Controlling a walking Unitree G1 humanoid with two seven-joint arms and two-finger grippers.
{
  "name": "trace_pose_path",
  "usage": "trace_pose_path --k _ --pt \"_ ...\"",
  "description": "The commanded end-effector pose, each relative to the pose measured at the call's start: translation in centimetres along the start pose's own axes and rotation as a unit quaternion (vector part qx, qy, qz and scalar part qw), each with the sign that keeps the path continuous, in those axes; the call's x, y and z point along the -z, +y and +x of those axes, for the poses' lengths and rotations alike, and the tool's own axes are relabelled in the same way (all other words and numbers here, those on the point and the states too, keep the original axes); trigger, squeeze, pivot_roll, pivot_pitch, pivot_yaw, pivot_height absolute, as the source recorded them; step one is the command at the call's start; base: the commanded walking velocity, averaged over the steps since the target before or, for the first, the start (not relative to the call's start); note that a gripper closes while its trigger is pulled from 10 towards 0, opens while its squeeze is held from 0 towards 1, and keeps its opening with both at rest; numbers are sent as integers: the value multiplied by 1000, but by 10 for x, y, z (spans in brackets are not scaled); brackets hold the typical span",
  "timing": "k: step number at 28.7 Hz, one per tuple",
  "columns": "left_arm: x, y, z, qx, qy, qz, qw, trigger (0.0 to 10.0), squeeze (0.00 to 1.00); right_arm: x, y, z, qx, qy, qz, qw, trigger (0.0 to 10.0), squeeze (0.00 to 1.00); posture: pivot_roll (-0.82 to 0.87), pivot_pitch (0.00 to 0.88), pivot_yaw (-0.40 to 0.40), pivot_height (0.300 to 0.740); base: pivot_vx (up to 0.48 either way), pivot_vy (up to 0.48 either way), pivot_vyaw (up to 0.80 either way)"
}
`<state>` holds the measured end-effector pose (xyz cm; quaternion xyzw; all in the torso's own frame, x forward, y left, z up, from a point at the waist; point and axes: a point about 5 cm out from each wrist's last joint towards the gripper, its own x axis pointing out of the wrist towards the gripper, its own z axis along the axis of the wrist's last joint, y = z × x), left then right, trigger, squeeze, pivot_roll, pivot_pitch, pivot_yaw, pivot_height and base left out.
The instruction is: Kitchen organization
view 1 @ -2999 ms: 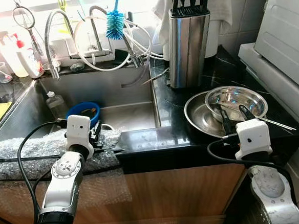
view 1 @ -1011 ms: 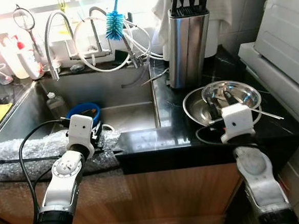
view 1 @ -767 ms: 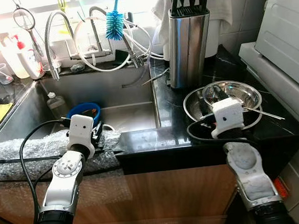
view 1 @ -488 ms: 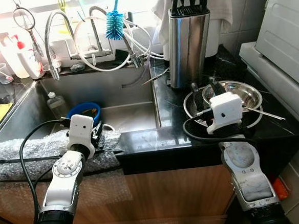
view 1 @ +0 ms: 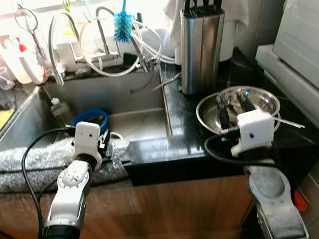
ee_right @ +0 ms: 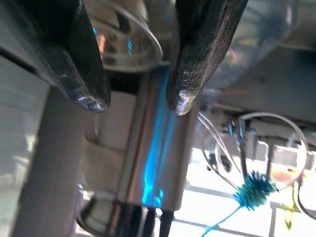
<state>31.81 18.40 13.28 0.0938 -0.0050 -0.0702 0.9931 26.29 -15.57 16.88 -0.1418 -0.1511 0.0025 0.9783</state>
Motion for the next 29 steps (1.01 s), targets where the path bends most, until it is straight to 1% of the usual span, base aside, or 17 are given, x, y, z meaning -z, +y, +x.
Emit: trace_pose_path --k 1,5,10,11,13,18,23,28,29 --pt "9 -8 0 17 20 2 1000 10000 0 -2 -6 -5 19 6 -1 1000 10000 0 -87 0 80 740 0 0 0" --pt "9 -9 0 21 20 3 1000 10000 0 7 -9 -14 31 32 -2 999 10000 0 -91 0 79 740 0 0 0" --pt "8 -8 2 22 18 5 1000 10000 0 20 -12 -35 51 76 2 996 10000 0 -96 0 75 740 0 0 0" --pt "8 -8 2 22 18 5 1000 10000 0 20 -12 -35 51 76 2 996 10000 0 -96 0 75 740 0 0 0" --pt "9 -8 2 23 17 7 1000 10000 0 24 -13 -41 58 90 3 994 10000 0 -100 0 75 740 0 0 0" --pt "8 -11 4 32 15 11 999 10000 0 35 -22 -56 88 123 6 988 10000 0 -107 0 76 740 0 0 0" --pt "8 -12 4 35 15 11 999 10000 0 34 -29 -57 119 124 4 985 10000 0 -111 0 77 740 0 0 0" --pt "8 -12 5 36 14 11 999 10000 0 33 -30 -57 122 122 2 985 10000 0 -111 0 77 740 0 0 0" --pt "8 -12 6 35 14 10 999 10000 0 33 -31 -54 129 121 7 984 10000 0 -109 0 78 740 0 0 0"
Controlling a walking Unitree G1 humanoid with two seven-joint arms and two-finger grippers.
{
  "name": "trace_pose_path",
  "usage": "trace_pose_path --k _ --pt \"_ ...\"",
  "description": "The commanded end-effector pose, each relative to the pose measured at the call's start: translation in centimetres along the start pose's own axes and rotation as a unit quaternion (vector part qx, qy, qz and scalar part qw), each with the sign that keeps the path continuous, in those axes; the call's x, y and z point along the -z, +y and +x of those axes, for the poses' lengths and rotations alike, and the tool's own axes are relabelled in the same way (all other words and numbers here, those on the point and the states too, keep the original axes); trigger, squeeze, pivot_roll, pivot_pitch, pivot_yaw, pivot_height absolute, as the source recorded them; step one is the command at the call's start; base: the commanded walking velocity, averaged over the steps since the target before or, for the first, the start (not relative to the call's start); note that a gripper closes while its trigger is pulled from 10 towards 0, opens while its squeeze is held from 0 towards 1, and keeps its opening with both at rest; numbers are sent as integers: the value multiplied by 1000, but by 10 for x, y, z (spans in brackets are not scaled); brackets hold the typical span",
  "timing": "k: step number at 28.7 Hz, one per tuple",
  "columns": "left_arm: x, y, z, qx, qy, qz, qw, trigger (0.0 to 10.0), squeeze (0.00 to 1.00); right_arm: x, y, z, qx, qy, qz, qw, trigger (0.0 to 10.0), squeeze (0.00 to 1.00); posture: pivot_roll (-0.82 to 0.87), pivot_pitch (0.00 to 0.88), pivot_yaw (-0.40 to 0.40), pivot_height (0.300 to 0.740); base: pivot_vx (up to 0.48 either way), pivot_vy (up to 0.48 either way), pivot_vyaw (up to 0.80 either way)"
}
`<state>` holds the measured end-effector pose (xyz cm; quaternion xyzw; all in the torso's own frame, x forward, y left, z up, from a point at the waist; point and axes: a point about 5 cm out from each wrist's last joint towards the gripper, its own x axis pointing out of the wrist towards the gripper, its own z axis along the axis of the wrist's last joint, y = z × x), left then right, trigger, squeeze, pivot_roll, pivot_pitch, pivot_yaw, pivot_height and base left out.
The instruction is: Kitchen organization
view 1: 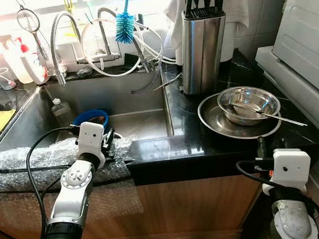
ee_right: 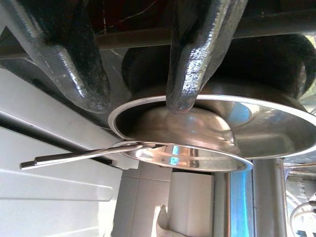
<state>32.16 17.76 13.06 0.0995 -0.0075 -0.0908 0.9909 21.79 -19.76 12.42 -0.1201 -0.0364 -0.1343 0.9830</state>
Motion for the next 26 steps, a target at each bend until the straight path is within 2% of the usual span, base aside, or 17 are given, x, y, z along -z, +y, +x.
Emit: trace_pose_path --k 1,11,12,14,15,19,20,21,23,24,26 --pt "7 -6 2 14 17 3 1000 10000 0 -8 -1 4 13 -10 12 1000 10000 0 -109 0 78 740 0 0 0" --pt "6 -4 3 4 18 1 1000 10000 0 -10 -8 9 49 -11 28 998 10000 0 -108 0 78 740 0 0 0" --pt "6 -4 3 4 18 1 1000 10000 0 -11 -8 10 49 -12 30 998 10000 471 -109 0 80 740 0 0 0" --pt "6 -4 3 4 18 1 1000 10000 0 -11 -8 10 49 -13 30 998 10000 471 -110 0 80 740 0 0 0" --pt "6 -5 4 5 18 1 1000 10000 0 -12 -8 11 51 -15 37 998 10000 1000 -110 0 80 740 0 0 0" --pt "6 -6 5 7 17 0 1000 10000 0 -15 -8 13 55 -20 50 997 10000 1000 -110 0 83 740 0 0 0" --pt "6 -6 5 7 17 0 1000 10000 0 -15 -8 14 57 -19 53 997 10000 902 -110 0 83 740 0 0 0" --pt "6 -6 5 7 17 0 1000 10000 0 -15 -8 14 57 -19 55 997 10000 400 -110 0 82 740 0 0 0" --pt "6 -6 5 7 17 0 1000 10000 0 -15 -8 14 58 -19 55 997 10000 400 -110 0 82 740 0 0 0" --pt "6 -6 5 8 17 3 1000 10000 0 -15 -8 15 62 -18 60 996 10000 0 -109 0 82 740 0 0 0" --pt "6 -6 4 7 17 3 1000 10000 0 -16 -9 16 72 -15 77 994 10000 0 -108 0 83 740 0 0 0"
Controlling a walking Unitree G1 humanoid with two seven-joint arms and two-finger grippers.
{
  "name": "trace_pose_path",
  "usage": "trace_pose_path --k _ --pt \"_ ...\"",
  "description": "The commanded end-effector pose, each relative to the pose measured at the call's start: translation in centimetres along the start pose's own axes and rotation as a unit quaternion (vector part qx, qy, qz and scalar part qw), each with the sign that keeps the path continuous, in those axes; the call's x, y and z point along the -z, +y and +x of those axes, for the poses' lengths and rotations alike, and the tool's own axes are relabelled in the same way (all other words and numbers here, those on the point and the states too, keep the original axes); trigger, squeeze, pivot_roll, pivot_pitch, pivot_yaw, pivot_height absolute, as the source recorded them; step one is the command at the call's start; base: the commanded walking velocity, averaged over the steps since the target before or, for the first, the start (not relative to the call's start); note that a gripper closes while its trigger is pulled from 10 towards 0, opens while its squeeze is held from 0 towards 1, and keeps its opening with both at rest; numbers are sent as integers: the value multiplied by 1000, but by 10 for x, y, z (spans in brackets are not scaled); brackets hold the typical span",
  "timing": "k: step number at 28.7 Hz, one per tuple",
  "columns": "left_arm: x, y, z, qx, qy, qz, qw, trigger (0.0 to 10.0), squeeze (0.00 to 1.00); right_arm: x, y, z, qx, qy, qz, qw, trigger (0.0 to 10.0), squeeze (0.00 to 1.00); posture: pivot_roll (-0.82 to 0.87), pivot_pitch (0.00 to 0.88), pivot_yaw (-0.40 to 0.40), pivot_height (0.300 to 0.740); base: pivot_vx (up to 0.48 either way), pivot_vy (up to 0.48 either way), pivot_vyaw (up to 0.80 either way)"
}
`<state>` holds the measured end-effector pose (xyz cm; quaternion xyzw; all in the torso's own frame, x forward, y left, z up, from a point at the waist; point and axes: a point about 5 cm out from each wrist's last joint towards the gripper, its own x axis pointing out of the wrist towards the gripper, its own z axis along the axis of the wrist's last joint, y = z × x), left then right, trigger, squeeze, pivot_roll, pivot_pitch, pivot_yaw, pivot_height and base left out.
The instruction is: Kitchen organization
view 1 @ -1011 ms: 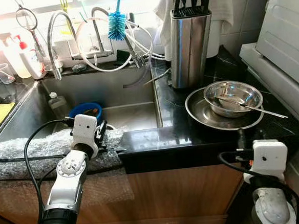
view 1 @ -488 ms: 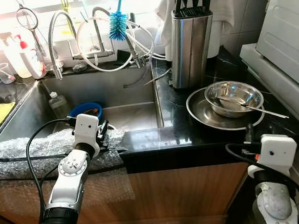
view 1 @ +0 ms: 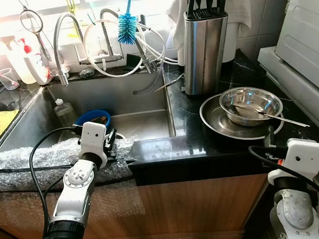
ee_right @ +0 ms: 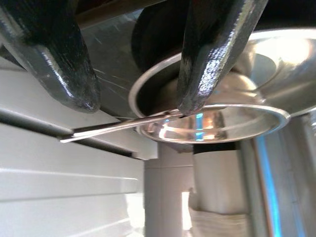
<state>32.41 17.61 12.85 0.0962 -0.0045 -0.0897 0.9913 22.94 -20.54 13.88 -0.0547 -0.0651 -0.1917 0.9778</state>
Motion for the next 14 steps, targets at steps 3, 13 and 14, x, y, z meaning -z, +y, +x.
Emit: trace_pose_path --k 3,13,14 --pt "4 -4 1 8 14 6 1000 10000 0 -5 -1 4 19 -1 24 1000 10000 0 -107 0 84 740 0 0 0" --pt "5 -4 0 8 15 6 1000 10000 0 -7 -1 12 32 -1 43 999 10000 0 -105 0 87 740 0 0 0" --pt "5 -4 0 8 14 6 1000 10000 0 -8 -1 13 30 -3 45 999 10000 0 -105 0 87 740 0 0 0"
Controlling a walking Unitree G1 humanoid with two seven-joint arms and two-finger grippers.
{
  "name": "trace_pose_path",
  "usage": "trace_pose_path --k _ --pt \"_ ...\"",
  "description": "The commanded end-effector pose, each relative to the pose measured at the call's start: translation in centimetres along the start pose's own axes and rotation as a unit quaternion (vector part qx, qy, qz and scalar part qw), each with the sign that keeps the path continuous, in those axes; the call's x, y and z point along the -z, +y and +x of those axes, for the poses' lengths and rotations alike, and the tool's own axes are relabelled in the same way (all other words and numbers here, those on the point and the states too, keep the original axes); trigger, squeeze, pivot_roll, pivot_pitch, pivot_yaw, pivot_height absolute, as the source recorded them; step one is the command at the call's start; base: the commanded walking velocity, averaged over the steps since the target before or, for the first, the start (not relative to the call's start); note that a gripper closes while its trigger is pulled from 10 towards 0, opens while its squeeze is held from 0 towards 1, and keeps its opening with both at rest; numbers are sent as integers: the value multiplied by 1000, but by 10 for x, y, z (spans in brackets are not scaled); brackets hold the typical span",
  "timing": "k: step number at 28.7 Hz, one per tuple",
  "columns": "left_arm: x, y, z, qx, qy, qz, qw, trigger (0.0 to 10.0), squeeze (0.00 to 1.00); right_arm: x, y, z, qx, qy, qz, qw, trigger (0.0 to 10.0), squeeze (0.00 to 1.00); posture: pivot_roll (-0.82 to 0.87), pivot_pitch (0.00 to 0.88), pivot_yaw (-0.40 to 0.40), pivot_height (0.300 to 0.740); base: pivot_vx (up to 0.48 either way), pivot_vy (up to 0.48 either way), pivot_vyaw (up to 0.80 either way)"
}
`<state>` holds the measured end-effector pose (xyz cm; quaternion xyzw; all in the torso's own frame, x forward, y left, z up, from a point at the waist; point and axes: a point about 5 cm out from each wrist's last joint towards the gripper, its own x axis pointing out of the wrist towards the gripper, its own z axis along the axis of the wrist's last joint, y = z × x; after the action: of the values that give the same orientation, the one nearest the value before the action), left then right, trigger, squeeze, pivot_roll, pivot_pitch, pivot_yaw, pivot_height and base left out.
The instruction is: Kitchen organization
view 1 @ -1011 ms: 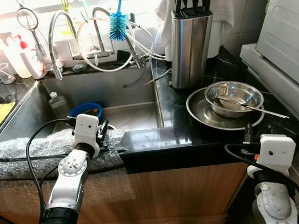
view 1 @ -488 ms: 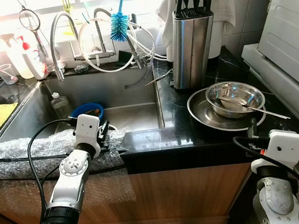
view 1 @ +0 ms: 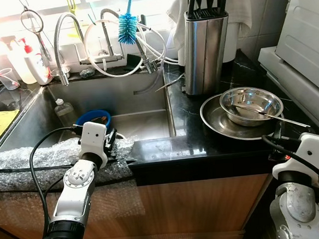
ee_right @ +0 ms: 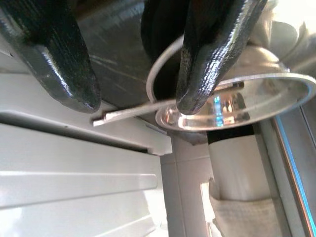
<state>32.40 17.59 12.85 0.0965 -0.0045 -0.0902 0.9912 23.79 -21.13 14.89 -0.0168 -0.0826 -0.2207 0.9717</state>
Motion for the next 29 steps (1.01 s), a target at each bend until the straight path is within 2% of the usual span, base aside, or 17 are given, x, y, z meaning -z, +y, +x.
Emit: trace_pose_path --k 1,10,20,21,22,23,28,29 --pt "5 -4 0 8 14 6 1000 10000 0 1 3 2 -3 5 7 1000 10000 0 -105 0 87 740 0 0 0" --pt "4 -4 1 7 14 7 1000 10000 0 -2 5 11 -2 0 16 1000 10000 0 -98 0 84 740 0 0 0" --pt "4 -4 1 7 14 8 1000 10000 0 -2 6 12 1 -1 19 1000 10000 0 -97 0 84 740 0 0 0" --pt "4 -4 1 7 14 9 1000 10000 0 -2 6 12 1 -2 19 1000 1176 0 -94 0 82 740 0 0 0" --pt "5 -4 0 8 15 9 1000 10000 0 -2 6 13 1 -2 20 1000 1176 0 -94 0 82 740 0 0 0" --pt "5 -4 0 7 15 9 1000 10000 0 -2 7 13 1 -3 20 1000 275 0 -93 0 81 740 0 0 0" --pt "5 -5 0 6 14 8 1000 10000 0 -3 8 16 -1 -6 22 1000 510 0 -91 0 80 740 0 0 0" --pt "5 -5 0 6 13 8 1000 10000 0 -3 9 16 -2 -7 23 1000 78 0 -91 0 79 740 0 0 0"
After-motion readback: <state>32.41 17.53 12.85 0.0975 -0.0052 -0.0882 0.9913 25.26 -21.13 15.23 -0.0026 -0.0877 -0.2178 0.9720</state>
